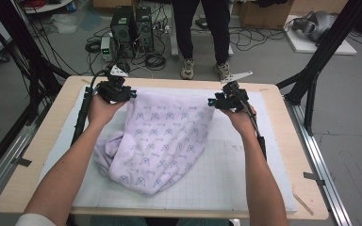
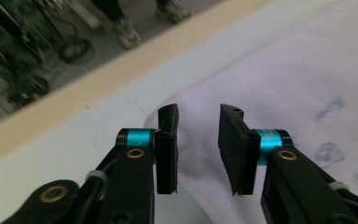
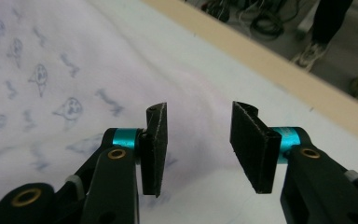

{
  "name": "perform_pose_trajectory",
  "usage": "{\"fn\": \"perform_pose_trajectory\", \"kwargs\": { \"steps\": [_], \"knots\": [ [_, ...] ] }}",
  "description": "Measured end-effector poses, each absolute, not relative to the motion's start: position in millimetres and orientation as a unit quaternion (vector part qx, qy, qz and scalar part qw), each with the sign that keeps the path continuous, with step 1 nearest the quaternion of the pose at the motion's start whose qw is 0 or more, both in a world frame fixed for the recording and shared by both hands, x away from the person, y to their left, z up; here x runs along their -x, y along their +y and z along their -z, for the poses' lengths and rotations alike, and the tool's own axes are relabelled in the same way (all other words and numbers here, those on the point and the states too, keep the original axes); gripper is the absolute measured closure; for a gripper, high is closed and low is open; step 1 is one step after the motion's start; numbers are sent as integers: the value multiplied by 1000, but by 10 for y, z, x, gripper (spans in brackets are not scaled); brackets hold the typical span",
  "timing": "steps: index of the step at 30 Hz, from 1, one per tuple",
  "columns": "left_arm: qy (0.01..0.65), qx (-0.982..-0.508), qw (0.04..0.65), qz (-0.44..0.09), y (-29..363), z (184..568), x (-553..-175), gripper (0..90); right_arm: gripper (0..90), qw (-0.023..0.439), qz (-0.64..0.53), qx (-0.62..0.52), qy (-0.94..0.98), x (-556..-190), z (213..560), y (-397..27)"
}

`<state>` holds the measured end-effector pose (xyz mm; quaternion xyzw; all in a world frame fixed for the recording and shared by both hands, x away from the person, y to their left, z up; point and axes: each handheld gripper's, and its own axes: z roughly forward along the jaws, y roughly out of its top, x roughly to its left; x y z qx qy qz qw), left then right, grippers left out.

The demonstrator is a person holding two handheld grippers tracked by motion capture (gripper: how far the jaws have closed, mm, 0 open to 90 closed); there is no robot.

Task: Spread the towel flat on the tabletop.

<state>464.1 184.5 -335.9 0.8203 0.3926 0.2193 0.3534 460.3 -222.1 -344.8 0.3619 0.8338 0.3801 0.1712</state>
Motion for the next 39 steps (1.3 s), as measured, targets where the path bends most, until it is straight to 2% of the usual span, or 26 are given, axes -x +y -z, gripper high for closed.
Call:
{"fn": "perform_pose_trajectory", "kwargs": {
  "steps": [2,6,15,24,28,30,31,32,33,35,37,39],
  "knots": [
    [384,-826,358,-202,1878,3466,-4569,647,536,144,-363,-358,848,-4563,3567,-2204],
    [365,-840,363,-173,1874,3611,-4369,613,544,123,-379,-349,848,-4366,3722,-2229],
    [313,-857,387,-132,1900,3721,-3752,542,528,101,-412,-296,856,-3737,3827,-2122],
    [263,-868,410,-94,1996,3874,-3103,441,484,62,-415,-257,870,-3172,4124,-1921],
    [240,-879,404,-81,2006,3988,-2927,403,468,50,-402,-234,884,-3034,4259,-1746],
    [237,-886,389,-82,1996,4055,-2915,428,477,48,-394,-228,889,-3030,4333,-1668],
    [234,-889,387,-73,1985,4094,-2921,476,491,48,-387,-227,892,-3038,4367,-1629],
    [226,-893,383,-69,1971,4125,-2926,570,530,54,-379,-225,896,-3046,4392,-1595],
    [223,-895,379,-70,1949,4152,-2924,642,590,64,-377,-224,896,-3046,4403,-1570],
    [217,-896,380,-75,1927,4170,-2945,799,771,70,-381,-219,896,-3056,4403,-1555],
    [221,-893,386,-73,1922,4143,-2973,832,861,63,-383,-215,896,-3080,4402,-1554],
    [224,-889,391,-77,1920,4089,-3007,840,873,58,-387,-217,895,-3099,4360,-1578]
  ]
}}
